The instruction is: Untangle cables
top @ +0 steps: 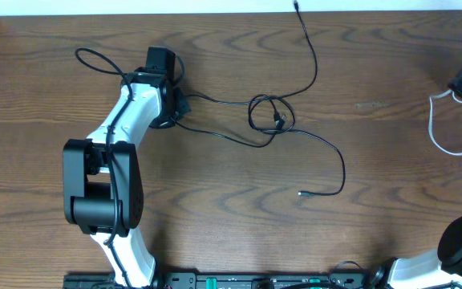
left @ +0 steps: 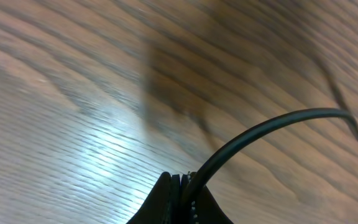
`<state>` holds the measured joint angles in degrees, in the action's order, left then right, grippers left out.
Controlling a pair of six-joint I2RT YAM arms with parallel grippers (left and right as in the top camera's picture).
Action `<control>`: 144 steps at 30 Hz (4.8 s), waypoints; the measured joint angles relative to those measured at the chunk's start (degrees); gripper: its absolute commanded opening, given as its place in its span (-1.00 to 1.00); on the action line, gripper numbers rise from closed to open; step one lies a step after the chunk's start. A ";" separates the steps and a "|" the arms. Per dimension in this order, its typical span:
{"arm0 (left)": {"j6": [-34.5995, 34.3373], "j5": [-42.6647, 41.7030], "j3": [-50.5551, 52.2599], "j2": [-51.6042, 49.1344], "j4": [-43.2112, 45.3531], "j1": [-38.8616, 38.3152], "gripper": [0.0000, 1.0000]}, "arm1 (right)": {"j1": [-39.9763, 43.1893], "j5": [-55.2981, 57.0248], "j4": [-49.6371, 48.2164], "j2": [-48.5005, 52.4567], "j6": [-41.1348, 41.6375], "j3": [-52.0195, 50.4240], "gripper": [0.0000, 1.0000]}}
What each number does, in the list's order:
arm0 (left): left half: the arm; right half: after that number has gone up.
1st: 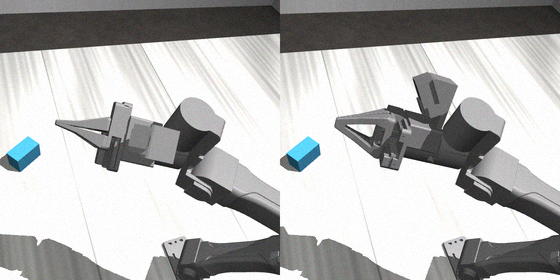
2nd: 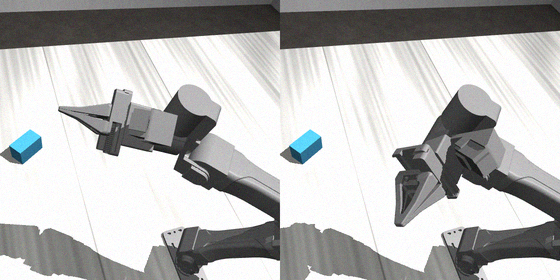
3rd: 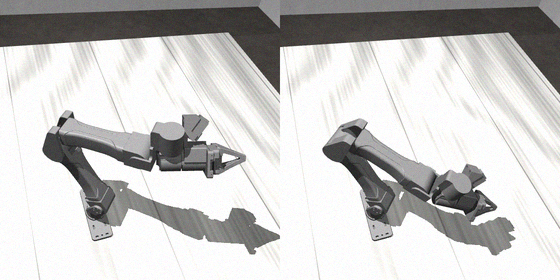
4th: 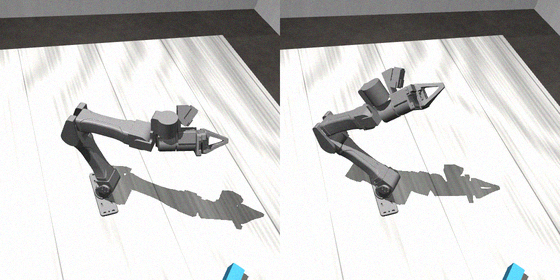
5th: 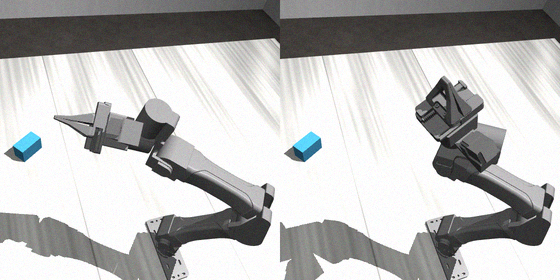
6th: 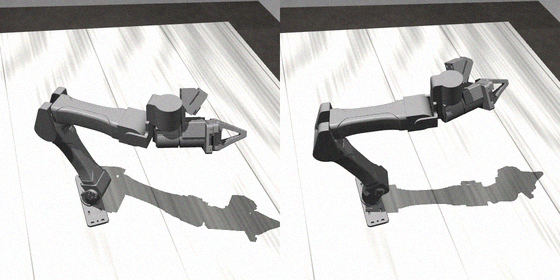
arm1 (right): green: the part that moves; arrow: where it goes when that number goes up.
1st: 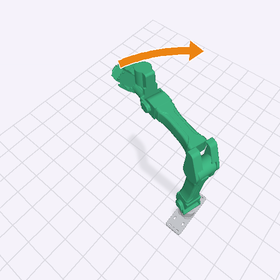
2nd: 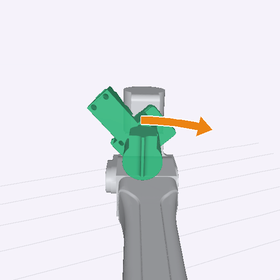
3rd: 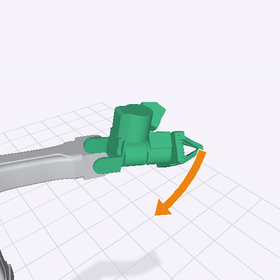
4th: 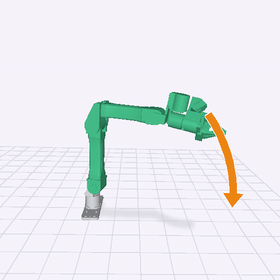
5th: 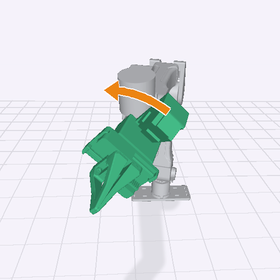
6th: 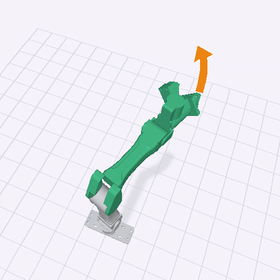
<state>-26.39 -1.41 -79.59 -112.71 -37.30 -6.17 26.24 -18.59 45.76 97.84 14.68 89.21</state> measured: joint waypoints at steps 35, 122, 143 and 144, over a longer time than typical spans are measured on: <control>2.69 -2.97 0.00 0.00 1.77 -11.96 -0.81 | 6.40 6.51 -10.93 34.75 -4.76 38.91 -0.98; 1.22 -4.63 -0.04 33.88 18.91 -11.61 -0.85 | -38.27 -16.37 33.64 41.31 -24.24 51.58 0.10; 0.92 -5.79 -0.04 36.35 19.08 -11.45 -0.85 | -51.74 -8.00 10.05 41.31 -12.09 29.38 -0.38; 0.92 -5.79 -0.04 36.35 19.04 -11.45 -0.85 | -51.98 -6.51 9.40 41.31 -11.45 28.68 -0.45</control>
<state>-25.47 -7.20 -79.64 -76.36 -18.26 -17.63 -25.74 -25.10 55.16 139.15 3.22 117.89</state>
